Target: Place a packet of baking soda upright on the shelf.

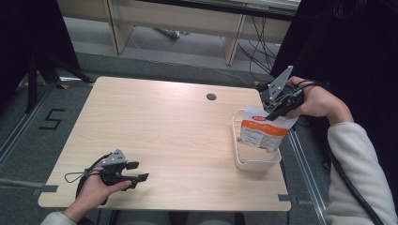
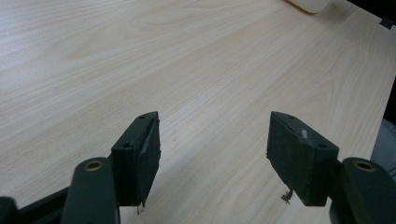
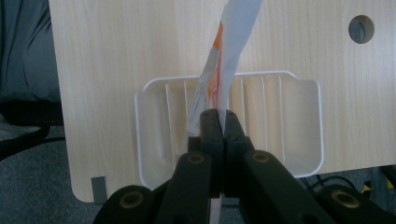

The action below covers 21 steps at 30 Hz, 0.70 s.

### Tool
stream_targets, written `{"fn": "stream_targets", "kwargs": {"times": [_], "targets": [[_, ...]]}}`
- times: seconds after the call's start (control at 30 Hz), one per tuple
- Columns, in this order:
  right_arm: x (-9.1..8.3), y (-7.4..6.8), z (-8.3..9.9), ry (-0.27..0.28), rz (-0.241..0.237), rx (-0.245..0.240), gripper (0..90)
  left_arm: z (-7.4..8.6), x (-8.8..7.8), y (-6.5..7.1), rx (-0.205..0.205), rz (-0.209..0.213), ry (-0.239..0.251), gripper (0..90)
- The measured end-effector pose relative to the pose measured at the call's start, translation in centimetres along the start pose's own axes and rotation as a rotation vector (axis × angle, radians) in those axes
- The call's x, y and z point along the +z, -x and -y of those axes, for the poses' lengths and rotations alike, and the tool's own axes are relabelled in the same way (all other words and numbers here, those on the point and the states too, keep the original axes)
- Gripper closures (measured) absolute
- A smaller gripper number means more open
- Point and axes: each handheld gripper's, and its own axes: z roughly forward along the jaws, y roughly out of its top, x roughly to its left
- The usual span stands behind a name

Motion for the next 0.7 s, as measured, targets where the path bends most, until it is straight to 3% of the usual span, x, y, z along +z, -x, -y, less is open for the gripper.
{"fn": "stream_targets", "kwargs": {"times": [0.23, 0.7], "targets": [[-0.15, -0.13, 0.18, -0.003, 0.004, 0.014, 90.0, 0.00, 0.01, 0.00, -0.002, 0.000, 0.000, 34.4], [-0.22, -0.18, 0.29, -0.014, -0.013, -0.011, 90.0, -0.01, 0.01, 0.02, -0.002, -0.002, -0.003, 34.4]]}}
